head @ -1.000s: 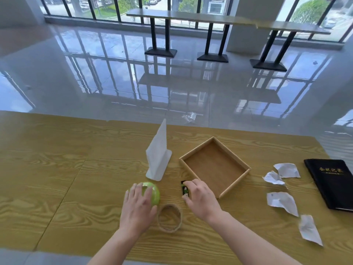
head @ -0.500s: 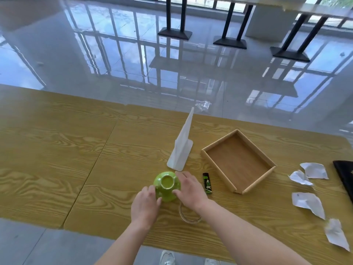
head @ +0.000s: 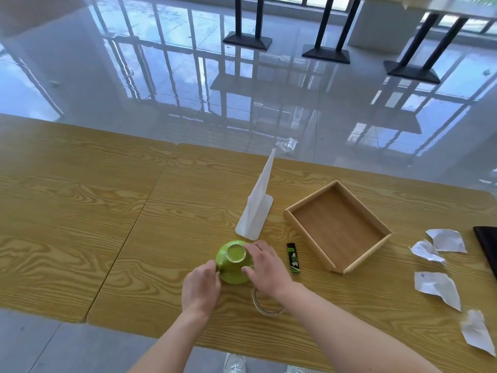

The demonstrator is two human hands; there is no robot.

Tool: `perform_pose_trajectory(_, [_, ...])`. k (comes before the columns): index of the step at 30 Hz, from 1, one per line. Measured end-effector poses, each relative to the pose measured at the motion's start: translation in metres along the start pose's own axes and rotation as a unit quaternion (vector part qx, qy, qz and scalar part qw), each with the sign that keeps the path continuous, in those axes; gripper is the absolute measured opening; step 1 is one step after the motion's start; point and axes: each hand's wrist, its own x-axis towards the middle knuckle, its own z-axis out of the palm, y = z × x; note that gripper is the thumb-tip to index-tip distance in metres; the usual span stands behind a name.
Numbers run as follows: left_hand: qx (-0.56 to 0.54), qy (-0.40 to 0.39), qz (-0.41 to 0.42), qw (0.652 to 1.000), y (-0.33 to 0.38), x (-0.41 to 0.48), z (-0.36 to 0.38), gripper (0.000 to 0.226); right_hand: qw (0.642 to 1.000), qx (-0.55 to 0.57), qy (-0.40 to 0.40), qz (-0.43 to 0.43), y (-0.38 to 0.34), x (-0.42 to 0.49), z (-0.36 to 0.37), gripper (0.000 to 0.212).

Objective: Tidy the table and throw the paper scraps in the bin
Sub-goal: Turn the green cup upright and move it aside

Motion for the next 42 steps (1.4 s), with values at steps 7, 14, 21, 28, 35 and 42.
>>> perform_pose_trajectory(7, [-0.257,-0.057,-0.159,0.952,-0.002,-0.004,-0.015,0.013,0.998,0.03,-0.004,-0.063,0.003,-0.006,-0.028,0.053])
perform_pose_trajectory(14, [-0.417,-0.128,-0.246,0.866,-0.004,-0.005,-0.024,0.014,0.994,0.09,-0.035,-0.055,-0.005,0.002,-0.042,0.05])
perform_pose_trajectory(21, [-0.504,-0.235,-0.262,0.789,-0.012,-0.011,-0.032,0.015,0.964,0.244,-0.057,0.091,0.003,0.009,-0.03,0.031])
perform_pose_trajectory(28, [-0.51,-0.176,-0.296,0.788,-0.019,-0.014,-0.026,0.023,0.965,0.228,-0.045,0.124,0.002,0.009,-0.02,0.025])
perform_pose_trajectory(35, [-0.413,-0.124,-0.226,0.874,-0.036,-0.025,-0.023,0.018,0.98,0.149,-0.08,0.105,-0.012,0.02,-0.021,0.037])
perform_pose_trajectory(42, [-0.312,-0.124,-0.166,0.927,-0.035,-0.033,-0.021,0.014,0.983,0.122,-0.084,0.111,-0.017,0.021,-0.01,0.039])
